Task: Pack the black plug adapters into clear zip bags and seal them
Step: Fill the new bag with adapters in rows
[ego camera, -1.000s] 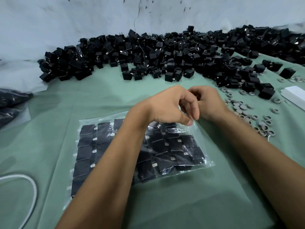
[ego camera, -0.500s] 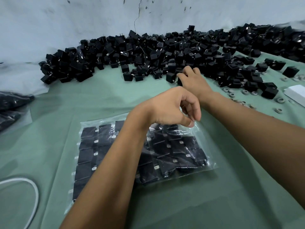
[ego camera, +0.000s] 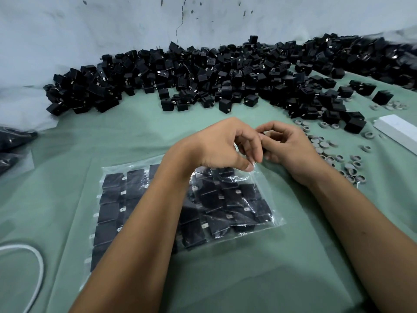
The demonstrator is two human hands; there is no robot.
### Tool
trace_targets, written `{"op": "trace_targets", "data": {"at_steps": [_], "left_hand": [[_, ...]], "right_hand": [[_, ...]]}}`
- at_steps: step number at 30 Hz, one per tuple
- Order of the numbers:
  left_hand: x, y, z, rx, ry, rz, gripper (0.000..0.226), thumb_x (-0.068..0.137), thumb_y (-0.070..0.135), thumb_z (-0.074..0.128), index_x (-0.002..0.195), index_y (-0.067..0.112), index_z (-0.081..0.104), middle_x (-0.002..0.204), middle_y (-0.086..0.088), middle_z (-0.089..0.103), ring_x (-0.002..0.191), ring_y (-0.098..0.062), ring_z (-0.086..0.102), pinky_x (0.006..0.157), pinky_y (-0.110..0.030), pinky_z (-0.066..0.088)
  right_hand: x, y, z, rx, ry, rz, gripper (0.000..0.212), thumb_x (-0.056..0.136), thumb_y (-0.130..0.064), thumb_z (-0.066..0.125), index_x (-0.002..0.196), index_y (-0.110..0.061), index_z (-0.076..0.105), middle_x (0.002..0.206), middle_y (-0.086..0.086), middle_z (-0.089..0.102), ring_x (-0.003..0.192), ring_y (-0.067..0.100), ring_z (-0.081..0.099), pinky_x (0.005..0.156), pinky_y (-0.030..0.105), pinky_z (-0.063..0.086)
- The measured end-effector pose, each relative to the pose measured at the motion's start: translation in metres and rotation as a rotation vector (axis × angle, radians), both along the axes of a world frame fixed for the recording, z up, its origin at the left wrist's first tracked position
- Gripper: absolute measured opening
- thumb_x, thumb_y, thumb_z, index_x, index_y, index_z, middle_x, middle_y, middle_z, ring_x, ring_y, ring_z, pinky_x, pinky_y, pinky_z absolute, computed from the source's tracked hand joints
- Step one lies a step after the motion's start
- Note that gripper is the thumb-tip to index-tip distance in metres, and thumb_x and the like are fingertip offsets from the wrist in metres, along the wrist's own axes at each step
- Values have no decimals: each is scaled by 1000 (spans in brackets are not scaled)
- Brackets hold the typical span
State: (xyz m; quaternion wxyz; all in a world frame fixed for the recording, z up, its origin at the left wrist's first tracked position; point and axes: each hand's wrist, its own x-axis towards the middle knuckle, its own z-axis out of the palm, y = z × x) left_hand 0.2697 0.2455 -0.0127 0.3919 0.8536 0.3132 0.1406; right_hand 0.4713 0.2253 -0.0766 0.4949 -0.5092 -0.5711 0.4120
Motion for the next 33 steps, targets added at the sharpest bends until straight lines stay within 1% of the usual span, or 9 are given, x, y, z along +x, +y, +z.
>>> {"op": "trace_targets", "data": {"at_steps": [4,8,12,16,19,23,27,30,33], "left_hand": [[0,0,1,-4,6,3,20,78,-4,83,92,10,78,82,0,74,76,-2,67,70,-13,48],[0,1,2,6,-2,4,19,78,-3,83,92,10,78,83,-2,75,79,-10,70,72,-20,53],[0,-1,4,5,5,2,20,79,-4,82,93,8,77,88,-8,75,83,-17,71,78,-31,57],[0,-1,4,1,10,12,19,79,-4,81,93,8,77,90,-10,75,87,-26,72,81,-40,57],[0,-1,4,9,10,17,19,79,-3,82,94,7,77,88,-9,76,87,-26,72,80,-36,57],[0,-1,2,5,5,16,18,80,-4,81,94,6,77,88,-10,76,85,-27,72,83,-46,58],[-1,0,2,6,13,14,18,80,-4,82,94,7,77,87,-8,76,79,-19,71,81,-42,58],[0,0,3,5,0,13,18,79,-4,82,93,7,77,84,-7,76,78,-19,71,83,-42,58],[0,1,4,12,-10,17,18,78,-3,84,91,9,78,81,-4,76,74,-9,69,76,-31,57]], "right_hand": [[10,-13,8,-9,27,135,19,96,-8,65,112,0,71,89,19,72,68,18,64,65,25,54],[11,-13,10,177,-337,43,21,87,1,77,107,-5,75,90,13,74,80,24,68,77,36,57],[11,-14,10,217,-518,96,19,82,-13,85,91,-26,74,84,0,67,77,16,65,72,34,55],[9,-12,7,209,-639,113,29,83,-24,82,111,-25,75,109,-3,60,86,17,64,76,39,59],[13,-10,8,208,-599,108,25,85,-17,83,109,-21,77,111,-4,65,84,16,65,76,41,60],[14,-9,6,211,-551,114,17,83,-15,85,97,-18,76,116,-5,68,84,17,66,78,32,58],[12,-10,5,197,-573,63,23,80,-18,87,97,-22,73,84,-7,72,78,11,68,74,31,57],[18,-10,8,108,-375,144,34,76,-8,89,103,-13,69,95,-3,74,76,14,67,64,25,56],[24,-13,11,-37,-181,331,35,76,-2,87,105,-8,69,93,-2,73,71,20,58,51,21,46]]}}
